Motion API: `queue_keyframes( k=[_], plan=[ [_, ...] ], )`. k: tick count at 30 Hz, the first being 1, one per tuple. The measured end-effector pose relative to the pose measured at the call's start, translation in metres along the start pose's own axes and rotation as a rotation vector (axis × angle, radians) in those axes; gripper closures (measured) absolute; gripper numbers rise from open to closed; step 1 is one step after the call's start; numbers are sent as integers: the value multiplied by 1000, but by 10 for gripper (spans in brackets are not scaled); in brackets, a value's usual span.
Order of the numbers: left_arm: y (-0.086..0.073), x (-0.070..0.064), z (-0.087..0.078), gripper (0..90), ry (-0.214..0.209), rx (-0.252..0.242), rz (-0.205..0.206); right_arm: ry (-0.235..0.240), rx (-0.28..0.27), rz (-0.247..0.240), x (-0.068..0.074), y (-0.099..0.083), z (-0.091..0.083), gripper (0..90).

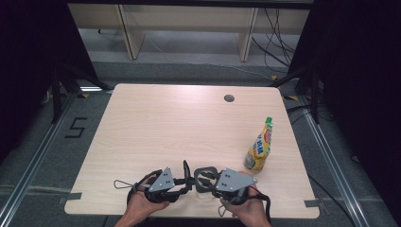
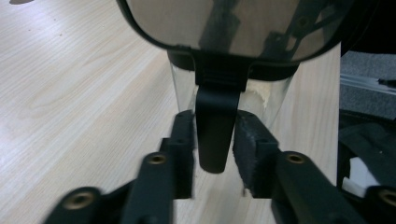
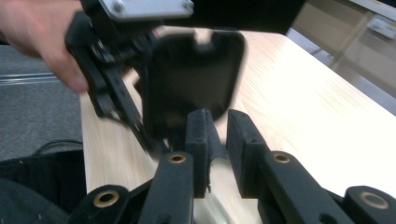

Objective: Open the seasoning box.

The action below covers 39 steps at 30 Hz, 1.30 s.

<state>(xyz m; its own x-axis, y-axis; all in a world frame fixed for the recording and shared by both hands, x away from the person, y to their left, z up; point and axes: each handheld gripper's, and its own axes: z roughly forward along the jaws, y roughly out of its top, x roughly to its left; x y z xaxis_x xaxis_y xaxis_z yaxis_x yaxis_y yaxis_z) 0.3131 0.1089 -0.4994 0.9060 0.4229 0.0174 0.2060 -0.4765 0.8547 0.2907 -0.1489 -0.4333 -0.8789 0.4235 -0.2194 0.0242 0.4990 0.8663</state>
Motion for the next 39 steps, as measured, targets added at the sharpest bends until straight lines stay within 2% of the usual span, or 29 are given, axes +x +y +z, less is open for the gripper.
queue_keyframes(
  k=[4, 5, 8, 9, 11, 12, 13, 15, 18, 19, 20, 21, 22, 23, 24, 26, 28, 30, 31, 32, 33, 34, 35, 36, 37, 38, 39],
  plan=[
    [0, 2, -5, 536, -8, -16, -22, -66, 10, 24, -6, -19, -23, 711],
    [0, 2, -5, 497, -8, -16, -22, -66, 10, 24, -6, -19, -23, 711],
    [-2, 2, -11, 447, 10, -12, -45, -126, 5, 80, -10, -36, -46, 658],
    [-3, 2, -13, 420, 12, -1, -52, -159, 5, 95, -12, -41, -53, 638],
    [-5, 2, -17, 379, 21, 24, -61, -195, 17, 128, -15, -49, -68, 619],
    [-6, -1, -19, 362, 18, 14, -96, -215, 24, 140, -16, -53, -72, 607],
    [-7, -2, -22, 346, 30, 26, -88, -234, 33, 156, -20, -58, -79, 596],
    [-8, -7, -26, 318, 32, 14, -112, -273, 27, 194, -24, -67, -89, 574],
    [-11, -8, -30, 299, 37, 15, -113, -332, 35, 237, -29, -76, -97, 498],
    [-12, -8, -31, 292, 57, 38, -110, -348, 30, 245, -32, -78, -99, 460],
    [-14, -11, -30, 276, 71, 44, -146, -376, 41, 304, -35, -83, -100, 374],
    [-14, -11, -30, 266, 71, 44, -146, -376, 41, 304, -35, -83, -100, 374],
    [-16, -11, -28, 260, 89, 66, -155, -406, 42, 335, -40, -90, -98, 324],
    [-16, -12, -28, 260, 92, 80, -157, -406, 42, 335, -40, -90, -98, 324],
    [-17, -10, -26, 260, 93, 82, -146, -396, 51, 372, -40, -91, -98, 305],
    [-17, -11, -24, 260, 104, 73, -177, -416, 50, 404, -48, -95, -96, 247],
    [-16, -10, -24, 260, 105, 75, -173, -455, 47, 400, -54, -96, -94, 218],
    [-16, -11, -25, 260, 111, 80, -170, -469, 54, 457, -59, -98, -86, 209],
    [-16, -11, -25, 260, 111, 80, -170, -469, 54, 457, -59, -98, -86, 209],
    [-16, -11, -24, 260, 108, 78, -175, -479, 65, 430, -66, -99, -80, 192],
    [-16, -9, -24, 260, 109, 74, -150, -492, 69, 462, -64, -98, -78, 191],
    [-16, -9, -24, 262, 109, 74, -150, -492, 69, 462, -64, -98, -78, 191],
    [-15, -10, -25, 262, 117, 77, -147, -507, 70, 425, -67, -97, -76, 192],
    [-15, -12, -24, 265, 111, 62, -185, -527, 67, 409, -70, -95, -73, 195],
    [-15, -11, -24, 265, 119, 68, -166, -556, 58, 416, -74, -93, -70, 185],
    [-14, -12, -23, 265, 107, 49, -171, -556, 58, 416, -74, -93, -70, 185],
    [-15, -12, -24, 266, 106, 61, -173, -558, 48, 422, -76, -93, -68, 176]
  ],
)
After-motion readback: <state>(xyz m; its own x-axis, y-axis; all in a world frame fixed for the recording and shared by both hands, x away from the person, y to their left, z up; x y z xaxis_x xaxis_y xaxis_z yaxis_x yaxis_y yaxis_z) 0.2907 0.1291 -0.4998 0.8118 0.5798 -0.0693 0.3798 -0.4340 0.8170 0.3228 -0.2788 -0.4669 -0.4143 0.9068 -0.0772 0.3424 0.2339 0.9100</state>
